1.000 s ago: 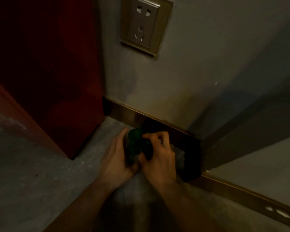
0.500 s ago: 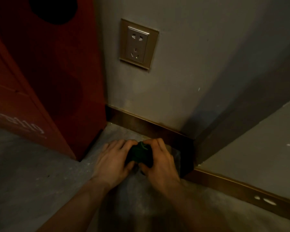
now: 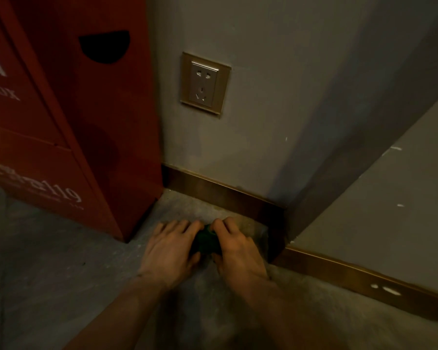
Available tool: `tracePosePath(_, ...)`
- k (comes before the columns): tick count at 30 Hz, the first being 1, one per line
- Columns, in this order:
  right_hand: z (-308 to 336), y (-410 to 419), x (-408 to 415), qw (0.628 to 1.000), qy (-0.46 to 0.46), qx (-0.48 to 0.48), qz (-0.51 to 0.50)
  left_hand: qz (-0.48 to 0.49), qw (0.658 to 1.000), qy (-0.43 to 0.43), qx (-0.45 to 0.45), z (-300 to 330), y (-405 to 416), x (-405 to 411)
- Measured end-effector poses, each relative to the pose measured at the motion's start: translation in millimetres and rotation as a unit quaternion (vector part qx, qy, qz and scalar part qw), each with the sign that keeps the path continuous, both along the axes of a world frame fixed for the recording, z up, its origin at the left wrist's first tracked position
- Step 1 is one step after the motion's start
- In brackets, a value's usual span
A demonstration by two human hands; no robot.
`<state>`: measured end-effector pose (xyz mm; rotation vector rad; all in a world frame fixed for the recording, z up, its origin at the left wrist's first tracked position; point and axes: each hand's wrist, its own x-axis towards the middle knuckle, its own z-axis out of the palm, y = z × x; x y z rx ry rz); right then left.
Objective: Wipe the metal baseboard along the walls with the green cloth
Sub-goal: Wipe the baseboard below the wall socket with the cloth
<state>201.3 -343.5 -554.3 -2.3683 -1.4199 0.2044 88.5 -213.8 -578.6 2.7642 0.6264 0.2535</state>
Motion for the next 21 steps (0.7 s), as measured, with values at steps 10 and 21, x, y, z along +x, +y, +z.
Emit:
tracePosePath(10,7,-9,4,1.000,-0.005,-0.022,-0.005,-0.009,1.000,-0.003,-0.011,8,-7,3)
tracePosePath(21,11,-53,20,0.997,-0.013,-0.030,-0.072,-0.055,0.998,-0.009,0.002,19,-44,34)
